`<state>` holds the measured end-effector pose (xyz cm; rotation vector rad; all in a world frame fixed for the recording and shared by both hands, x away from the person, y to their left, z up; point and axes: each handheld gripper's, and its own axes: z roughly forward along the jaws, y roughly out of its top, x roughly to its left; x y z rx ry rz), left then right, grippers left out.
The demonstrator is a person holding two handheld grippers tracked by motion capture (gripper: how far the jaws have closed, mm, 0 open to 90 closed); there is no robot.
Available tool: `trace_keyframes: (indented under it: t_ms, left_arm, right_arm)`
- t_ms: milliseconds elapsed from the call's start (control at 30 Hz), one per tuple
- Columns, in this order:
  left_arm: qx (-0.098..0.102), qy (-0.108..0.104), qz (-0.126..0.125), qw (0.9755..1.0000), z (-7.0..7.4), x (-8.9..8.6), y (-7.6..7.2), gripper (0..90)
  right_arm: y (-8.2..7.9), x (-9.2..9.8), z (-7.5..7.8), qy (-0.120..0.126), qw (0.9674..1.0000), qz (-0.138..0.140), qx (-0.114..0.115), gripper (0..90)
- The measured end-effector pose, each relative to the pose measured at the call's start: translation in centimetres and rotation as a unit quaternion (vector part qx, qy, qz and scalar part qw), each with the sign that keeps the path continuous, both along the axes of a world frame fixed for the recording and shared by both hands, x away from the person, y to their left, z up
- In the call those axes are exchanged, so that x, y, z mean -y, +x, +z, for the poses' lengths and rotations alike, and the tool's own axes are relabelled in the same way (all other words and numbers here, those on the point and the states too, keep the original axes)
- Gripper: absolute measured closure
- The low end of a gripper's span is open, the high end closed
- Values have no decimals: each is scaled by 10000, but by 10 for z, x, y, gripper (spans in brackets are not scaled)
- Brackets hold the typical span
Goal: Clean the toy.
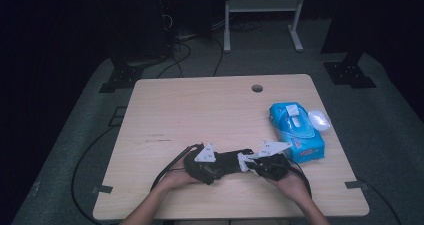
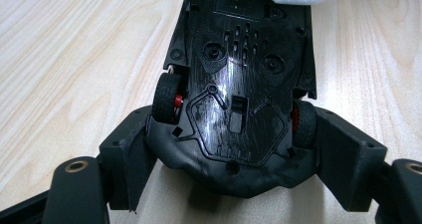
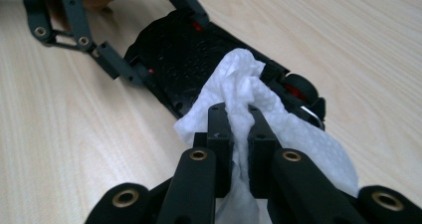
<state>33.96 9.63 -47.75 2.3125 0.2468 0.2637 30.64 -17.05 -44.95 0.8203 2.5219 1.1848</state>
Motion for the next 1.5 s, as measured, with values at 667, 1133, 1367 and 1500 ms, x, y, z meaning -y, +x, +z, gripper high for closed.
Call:
trace_keyframes:
  t_ms: [667, 1133, 1367, 1500]
  left_arm:
    - [-41, -21, 8, 10000, 0, -2, 2, 243]
    - [-551, -371, 114, 9977, 6, -13, 6, 220]
    - [-1026, -610, 304, 9924, 7, -19, 14, 224]
    - [-1339, -866, 506, 9859, 7, -23, 19, 236]
  right_arm:
    - [4, 11, 1, 261, 9989, -50, -382, 837]
    - [1, 13, -5, 401, 9986, -125, -332, 841]
    - [-1, 12, -5, 384, 9988, -106, -287, 842]
    - [-2, 12, -6, 375, 9989, -73, -264, 844]
